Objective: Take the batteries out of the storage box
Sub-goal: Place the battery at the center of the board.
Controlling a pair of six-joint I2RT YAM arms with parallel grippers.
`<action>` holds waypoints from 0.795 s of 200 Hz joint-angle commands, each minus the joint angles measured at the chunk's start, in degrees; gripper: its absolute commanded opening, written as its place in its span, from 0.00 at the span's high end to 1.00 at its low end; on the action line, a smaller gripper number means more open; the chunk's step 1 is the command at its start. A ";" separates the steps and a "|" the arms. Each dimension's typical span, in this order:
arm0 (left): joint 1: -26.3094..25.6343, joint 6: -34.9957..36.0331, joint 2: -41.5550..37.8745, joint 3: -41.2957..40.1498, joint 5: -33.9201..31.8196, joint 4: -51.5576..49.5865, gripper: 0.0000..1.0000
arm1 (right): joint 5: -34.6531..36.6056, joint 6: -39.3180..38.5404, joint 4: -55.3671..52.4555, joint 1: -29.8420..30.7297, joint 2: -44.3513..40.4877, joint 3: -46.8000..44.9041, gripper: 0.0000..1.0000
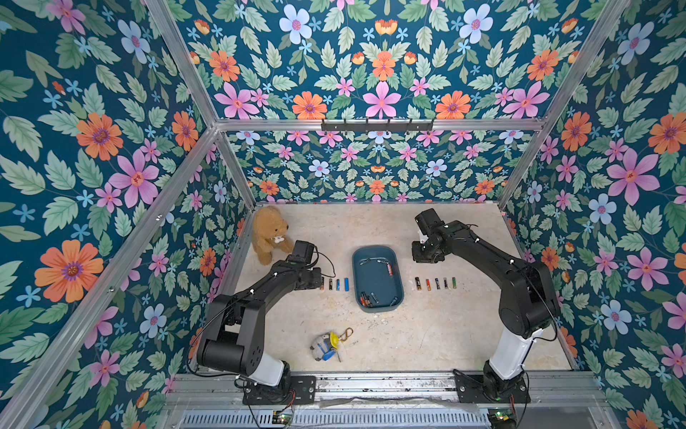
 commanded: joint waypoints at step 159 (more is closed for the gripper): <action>0.15 0.12 5.30 1.02 -1.60 -0.12 0.82 | 0.64 -0.34 -0.78 0.11 1.15 1.57 0.69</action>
